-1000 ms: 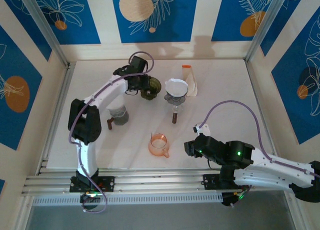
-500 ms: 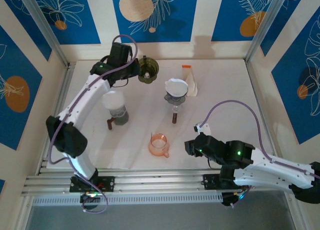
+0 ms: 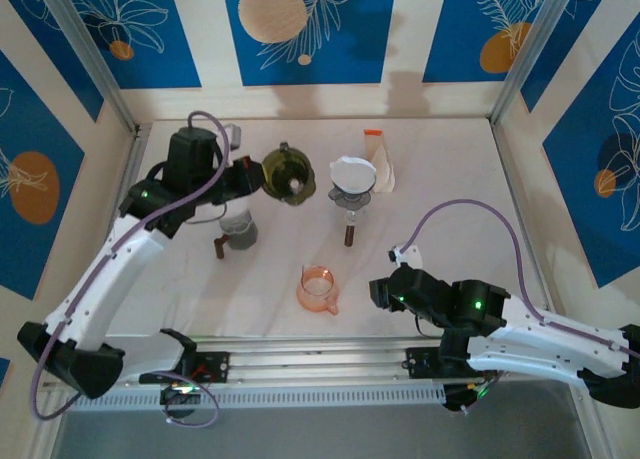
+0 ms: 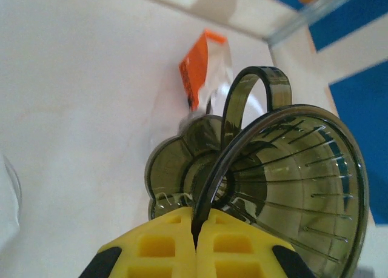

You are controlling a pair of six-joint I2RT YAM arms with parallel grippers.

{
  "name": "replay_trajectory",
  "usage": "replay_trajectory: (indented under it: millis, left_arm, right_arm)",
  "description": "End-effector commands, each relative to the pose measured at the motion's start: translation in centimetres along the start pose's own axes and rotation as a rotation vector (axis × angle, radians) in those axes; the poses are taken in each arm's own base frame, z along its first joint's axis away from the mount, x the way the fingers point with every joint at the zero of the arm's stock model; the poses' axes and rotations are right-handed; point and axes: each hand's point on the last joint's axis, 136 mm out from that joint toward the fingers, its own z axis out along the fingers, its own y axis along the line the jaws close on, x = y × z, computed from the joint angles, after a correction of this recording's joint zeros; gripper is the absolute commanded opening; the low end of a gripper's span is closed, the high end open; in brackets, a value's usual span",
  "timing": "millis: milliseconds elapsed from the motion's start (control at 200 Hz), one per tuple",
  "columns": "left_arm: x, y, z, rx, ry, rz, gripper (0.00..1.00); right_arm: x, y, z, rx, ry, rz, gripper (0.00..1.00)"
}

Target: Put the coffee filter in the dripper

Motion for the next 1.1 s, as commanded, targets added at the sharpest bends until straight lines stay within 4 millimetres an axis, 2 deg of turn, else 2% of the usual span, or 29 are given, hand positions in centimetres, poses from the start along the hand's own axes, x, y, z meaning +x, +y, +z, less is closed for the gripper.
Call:
replay_trajectory:
  millis: [0, 200, 395, 665, 775, 1095]
  left_arm:
    - [4.7, -0.7, -0.4, 0.033, 0.111, 0.020, 0.00]
    - [12.7, -0.4, 2.3, 0.034, 0.288, 0.053, 0.00]
    - [16.6, 0.6, 3.9, 0.027, 0.366, 0.043, 0.00]
    - [18.1, 1.7, 5.1, 0.011, 0.389, 0.035, 0.00]
    - [17.9, 1.4, 5.5, 0.018, 0.385, 0.043, 0.00]
    - [18.2, 2.3, 5.5, -0.037, 0.413, 0.074, 0.00]
  right_arm:
    - [-0.2, -0.4, 0.0, 0.011, -0.015, 0.012, 0.61]
    - [0.3, -1.0, 0.1, 0.032, -0.002, 0.025, 0.61]
    - [0.4, -1.5, -0.2, 0.034, -0.003, 0.043, 0.60]
    - [0.5, -1.7, -0.4, 0.035, -0.003, 0.050, 0.61]
    - [0.4, -1.6, -0.4, 0.032, -0.004, 0.052, 0.61]
    - [0.7, -1.8, -0.3, 0.038, 0.003, 0.057, 0.61]
